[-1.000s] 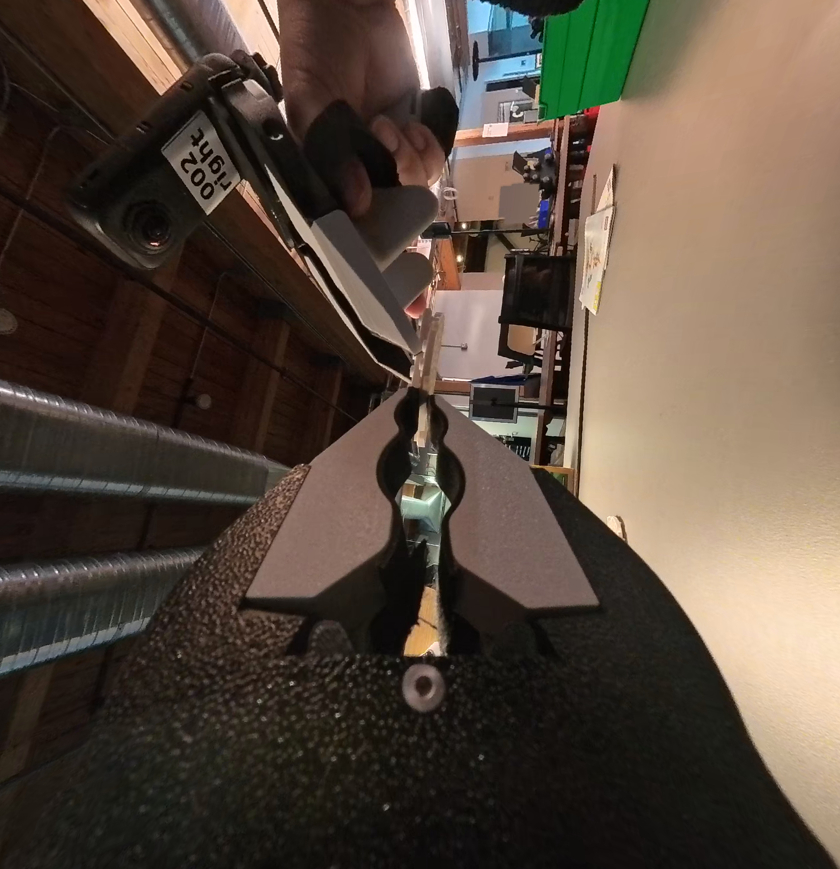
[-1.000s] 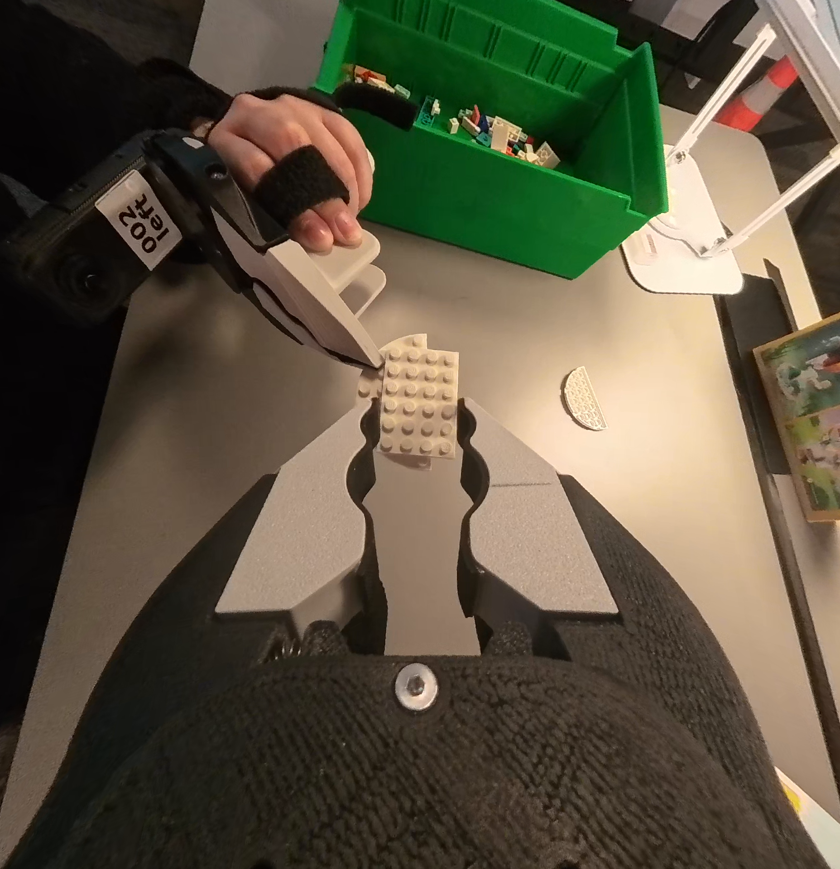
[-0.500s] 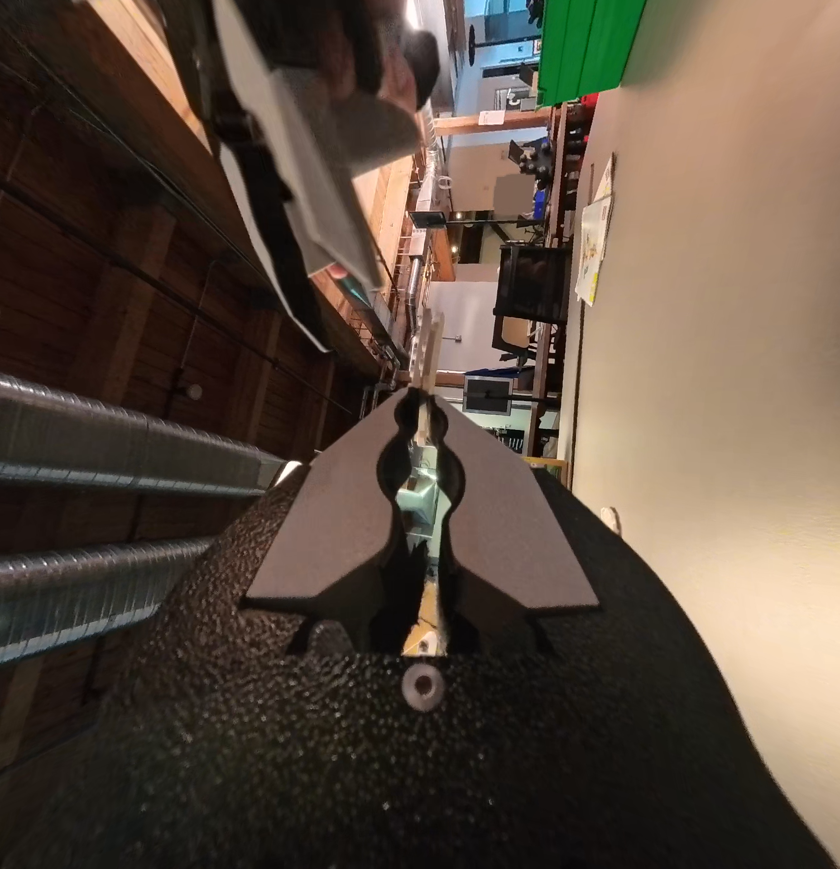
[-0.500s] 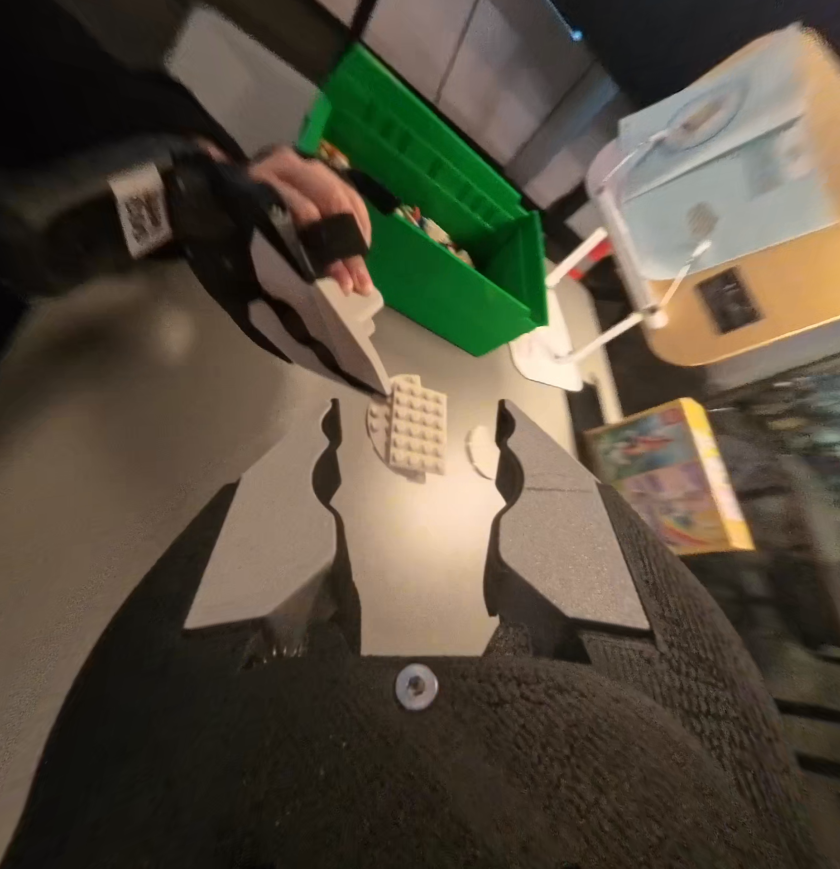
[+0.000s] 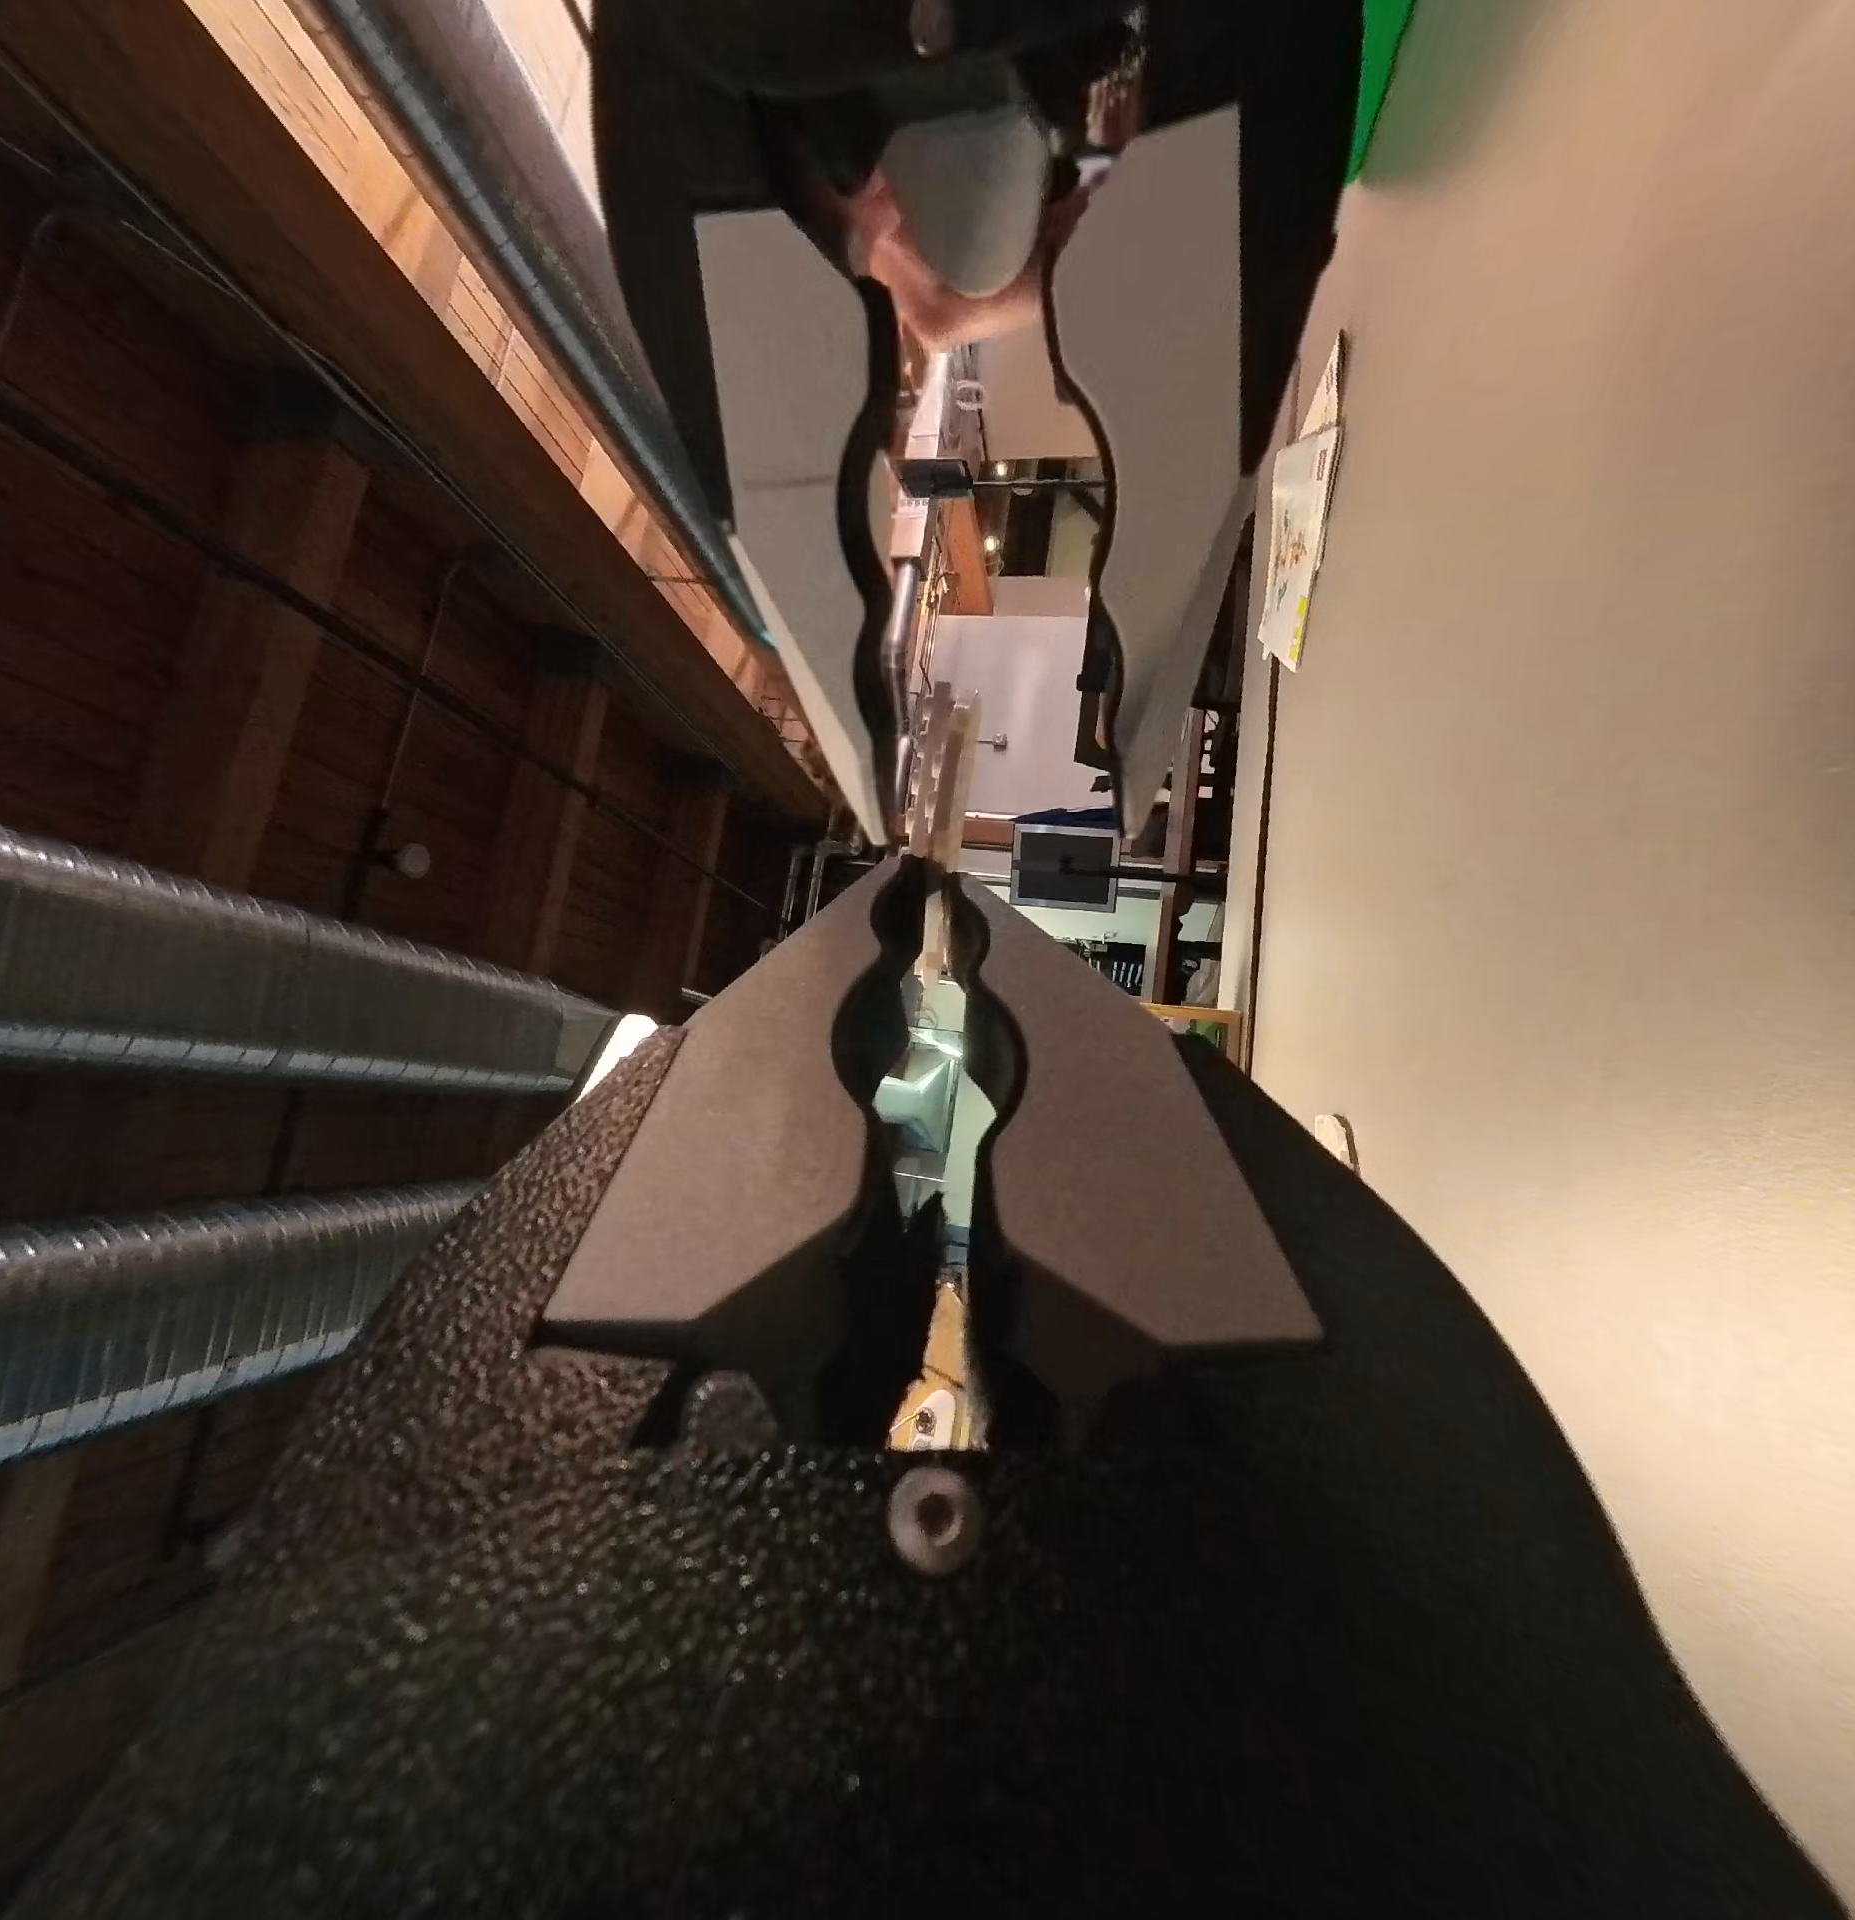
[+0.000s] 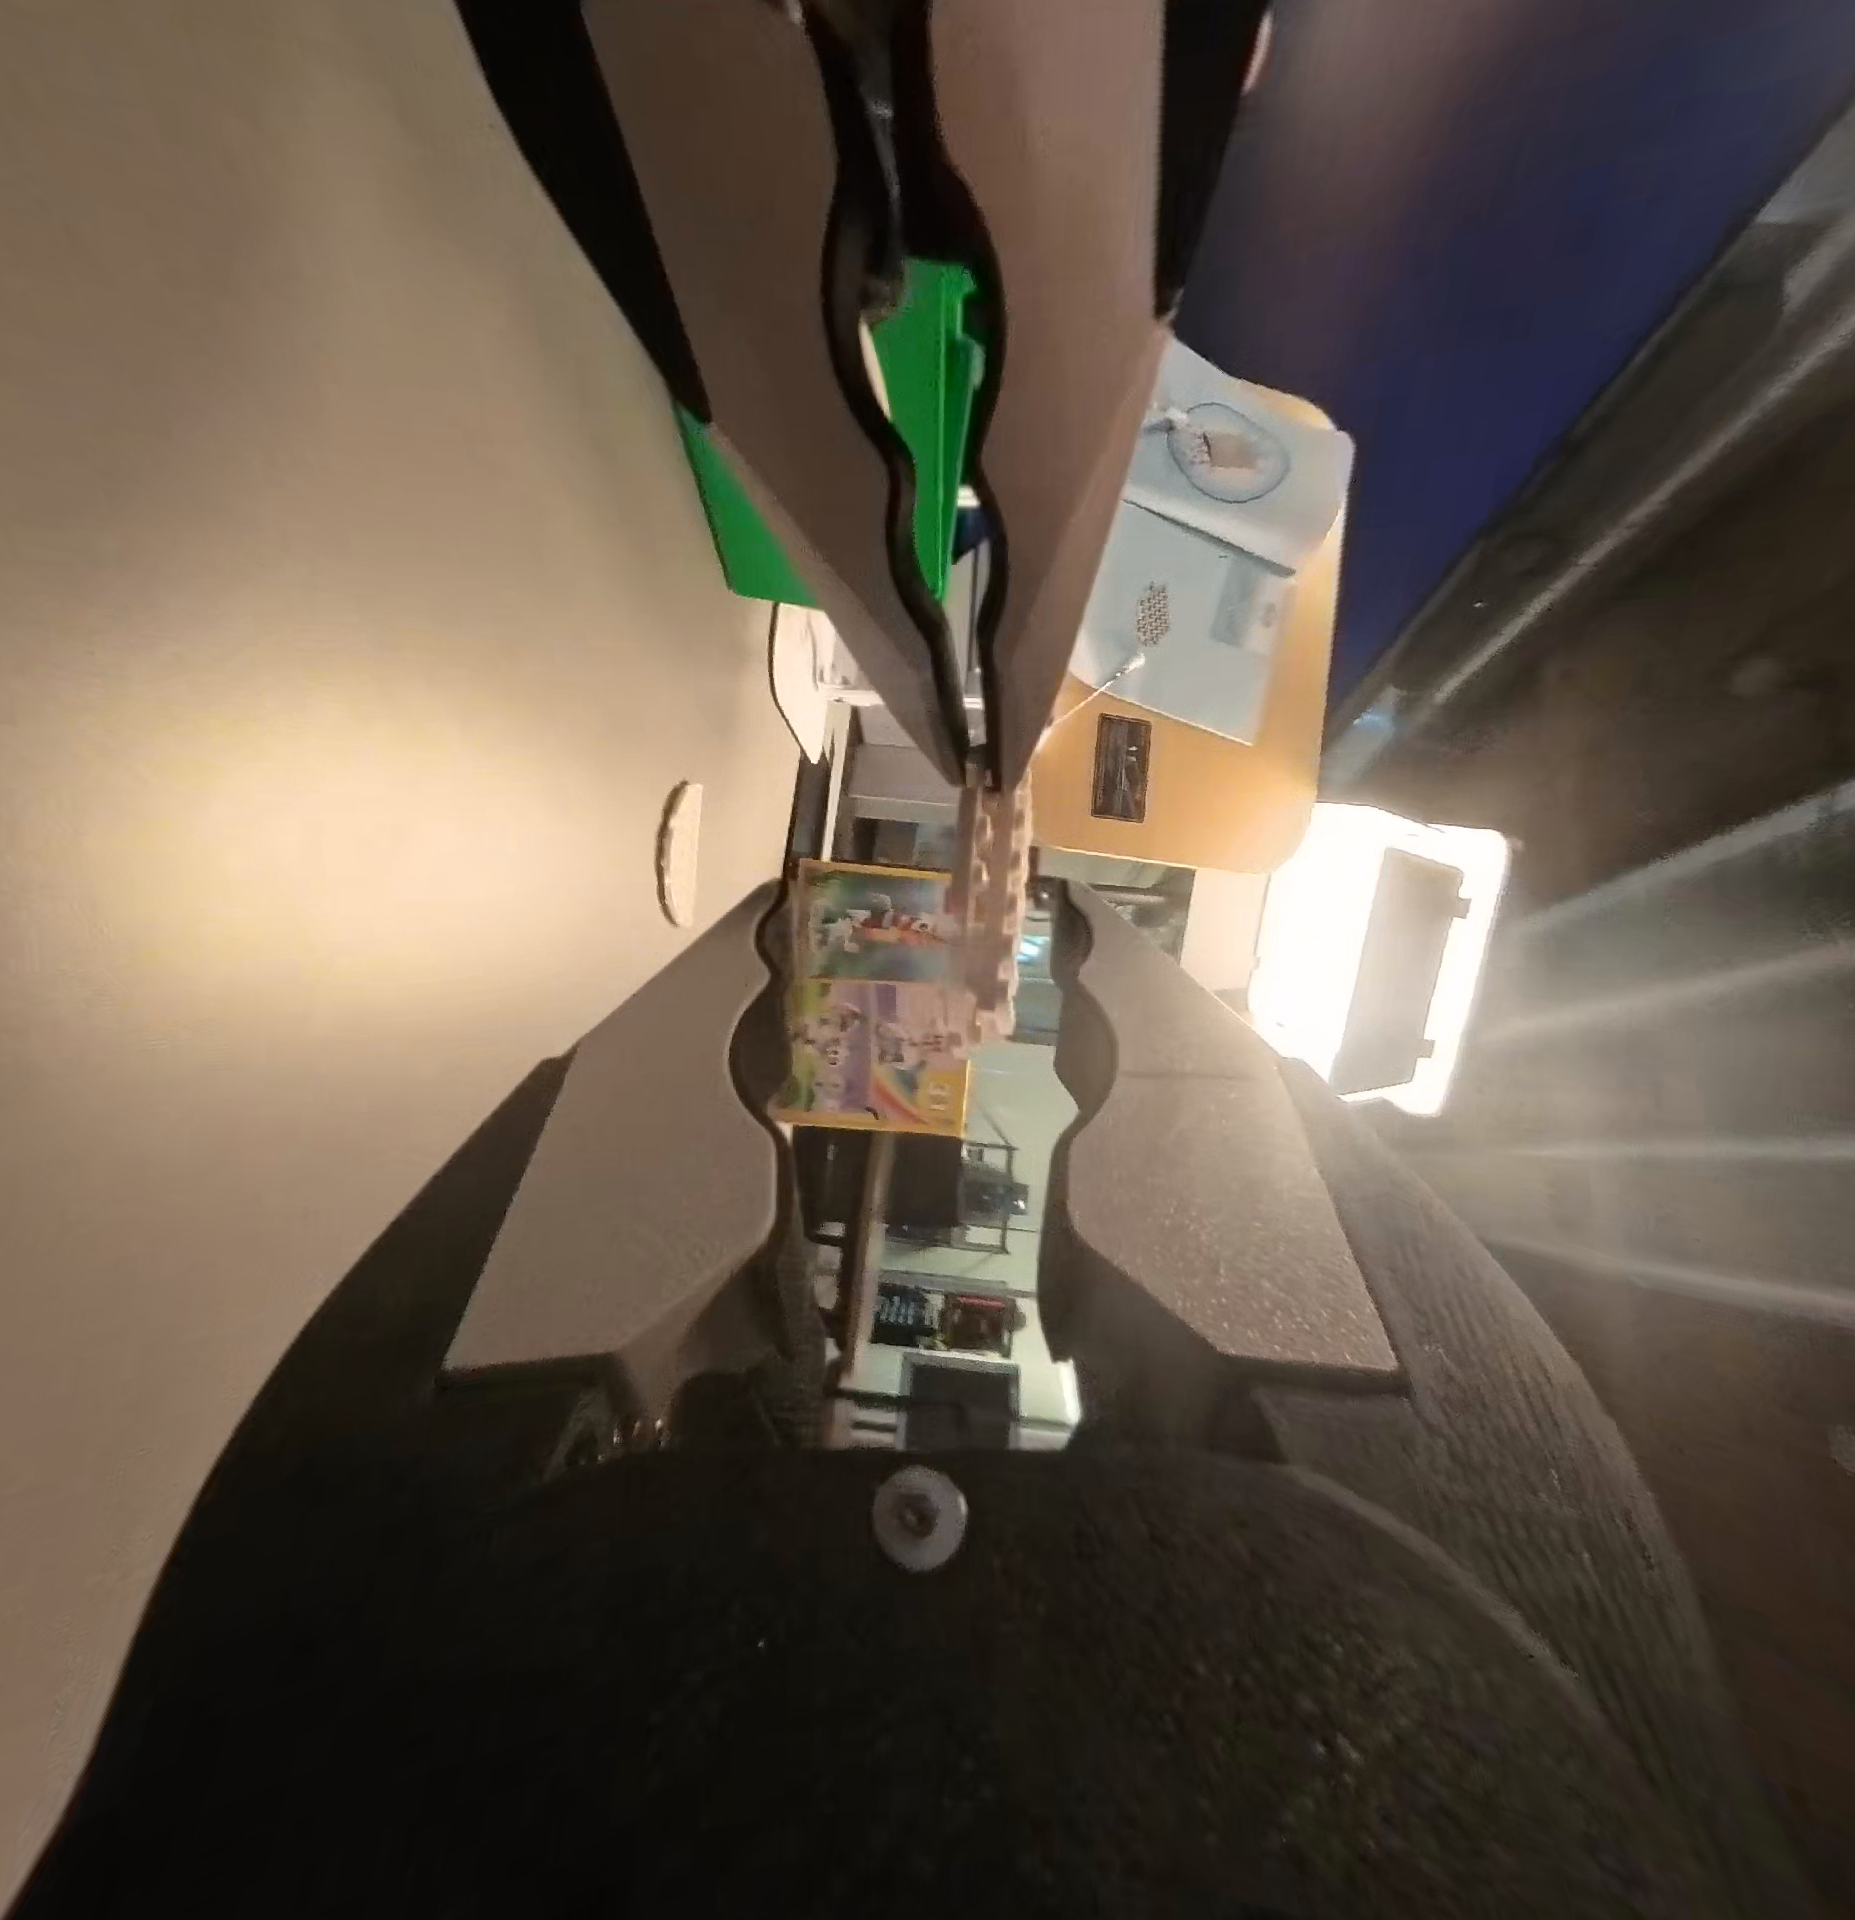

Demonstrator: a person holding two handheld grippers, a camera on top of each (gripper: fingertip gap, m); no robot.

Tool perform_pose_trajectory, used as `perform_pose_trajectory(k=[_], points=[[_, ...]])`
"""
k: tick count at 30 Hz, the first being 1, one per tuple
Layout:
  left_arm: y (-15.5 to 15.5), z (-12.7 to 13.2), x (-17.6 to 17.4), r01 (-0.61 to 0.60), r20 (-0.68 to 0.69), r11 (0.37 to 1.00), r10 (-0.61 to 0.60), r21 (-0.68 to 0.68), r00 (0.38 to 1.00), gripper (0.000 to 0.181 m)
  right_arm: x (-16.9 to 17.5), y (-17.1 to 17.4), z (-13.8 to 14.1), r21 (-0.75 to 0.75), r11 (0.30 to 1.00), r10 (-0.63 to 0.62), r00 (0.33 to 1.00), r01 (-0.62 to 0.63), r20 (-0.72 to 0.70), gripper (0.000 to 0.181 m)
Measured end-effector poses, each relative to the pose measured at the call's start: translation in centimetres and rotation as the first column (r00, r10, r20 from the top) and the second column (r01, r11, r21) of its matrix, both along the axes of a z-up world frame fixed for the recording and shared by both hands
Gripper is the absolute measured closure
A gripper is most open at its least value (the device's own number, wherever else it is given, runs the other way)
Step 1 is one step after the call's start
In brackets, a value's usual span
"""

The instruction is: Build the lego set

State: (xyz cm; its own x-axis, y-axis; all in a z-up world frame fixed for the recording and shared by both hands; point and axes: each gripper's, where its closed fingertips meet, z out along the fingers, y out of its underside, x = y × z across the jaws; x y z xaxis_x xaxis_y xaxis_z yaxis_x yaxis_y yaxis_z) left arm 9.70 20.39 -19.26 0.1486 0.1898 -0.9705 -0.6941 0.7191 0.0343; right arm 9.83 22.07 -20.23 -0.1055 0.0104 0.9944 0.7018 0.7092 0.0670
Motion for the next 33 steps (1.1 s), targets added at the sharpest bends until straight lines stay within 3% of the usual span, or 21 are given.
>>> perform_pose_trajectory(k=[13, 33], points=[[-0.7, 0.1, 0.2, 0.031, 0.001, 1.000, -0.031, 0.005, 1.000, 0.180, -0.2, -0.4, 1.0, 0.099, 0.994, 0.056, 0.998, -0.054, -0.022, 0.166], [-0.9, -0.1, 0.3, 0.041, -0.004, 0.999, -0.041, 0.000, 0.999, 0.180, 0.2, -0.3, 1.0, 0.108, 0.994, 0.022, 1.000, -0.019, -0.019, 0.172]])
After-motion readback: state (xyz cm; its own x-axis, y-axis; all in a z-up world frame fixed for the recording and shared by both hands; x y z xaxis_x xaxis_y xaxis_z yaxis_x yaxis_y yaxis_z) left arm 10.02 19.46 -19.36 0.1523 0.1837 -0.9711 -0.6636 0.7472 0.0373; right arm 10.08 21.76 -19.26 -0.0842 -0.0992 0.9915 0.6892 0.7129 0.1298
